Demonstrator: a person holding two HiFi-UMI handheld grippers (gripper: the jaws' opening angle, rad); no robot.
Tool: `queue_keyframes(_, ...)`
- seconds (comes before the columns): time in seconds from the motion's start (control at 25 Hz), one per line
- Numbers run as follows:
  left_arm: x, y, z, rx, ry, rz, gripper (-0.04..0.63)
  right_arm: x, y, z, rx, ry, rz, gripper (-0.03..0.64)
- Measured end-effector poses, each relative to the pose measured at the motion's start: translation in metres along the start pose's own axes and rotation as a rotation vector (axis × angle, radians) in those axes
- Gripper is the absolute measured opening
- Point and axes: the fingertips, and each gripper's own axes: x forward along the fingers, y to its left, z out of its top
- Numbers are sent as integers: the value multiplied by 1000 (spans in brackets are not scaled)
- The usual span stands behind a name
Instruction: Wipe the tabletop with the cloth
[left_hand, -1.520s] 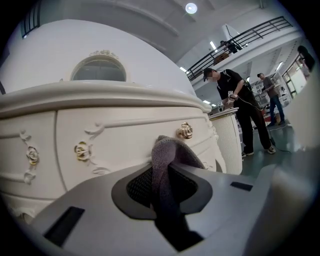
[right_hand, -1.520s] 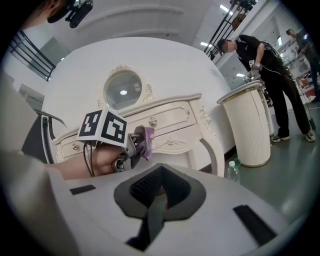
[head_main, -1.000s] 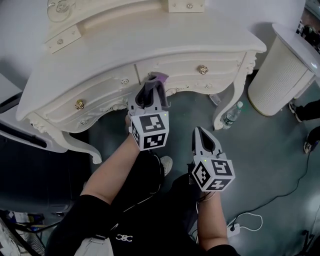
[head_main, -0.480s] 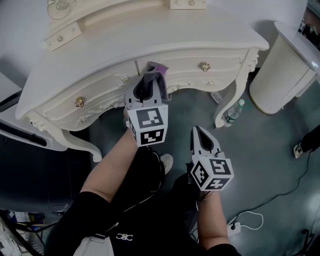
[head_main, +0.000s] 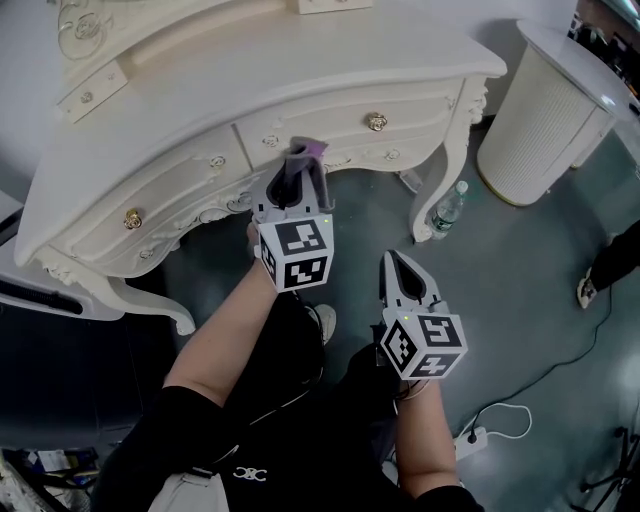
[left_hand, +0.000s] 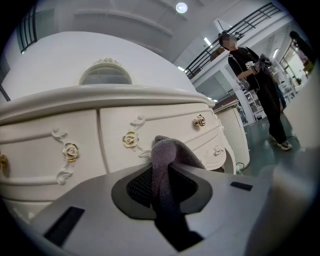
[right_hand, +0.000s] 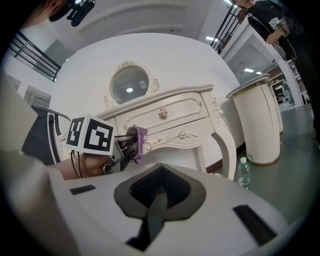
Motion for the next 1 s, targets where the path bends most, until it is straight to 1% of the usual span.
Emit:
queue_keyframes(0.12, 5, -17, -2, 49, -10, -20, 67, -7, -7, -3, 4, 1, -26, 8)
queue_keyframes(0.2, 10, -30, -5, 67, -7, -48, 67, -10, -11, -2, 6, -2, -40, 8)
queue_keyframes(0.28, 18, -49, -6, 74, 3, -91, 67, -13, -15, 0, 5, -9, -54, 8)
queue_keyframes(0.36, 27, -73, -3, 96, 7, -144, 67, -17, -20, 2, 2, -19, -74, 8)
queue_keyframes(0.44, 36, -101, 4, 124, 2, -202, 67, -23, -28, 2, 2, -30, -110, 8)
queue_keyframes(0.56, 51, -143, 19, 158, -19, -268, 67, -38, -43, 2, 7, -45, -175, 8)
queue_keyframes(0.64, 60, -165, 26, 166, -30, -295, 67, -49, -55, 1, 12, -54, -217, 8)
queue_keyframes(0.76, 69, -189, 38, 186, -63, -311, 67, -67, -75, -2, 31, -67, -287, 8)
queue_keyframes(0.92, 85, -212, 43, 140, -31, -363, 67, -87, -96, -3, 60, -85, -367, 8)
queue_keyframes(1.0, 90, -223, 45, 147, -34, -372, 67, -93, -103, -1, 61, -91, -394, 8)
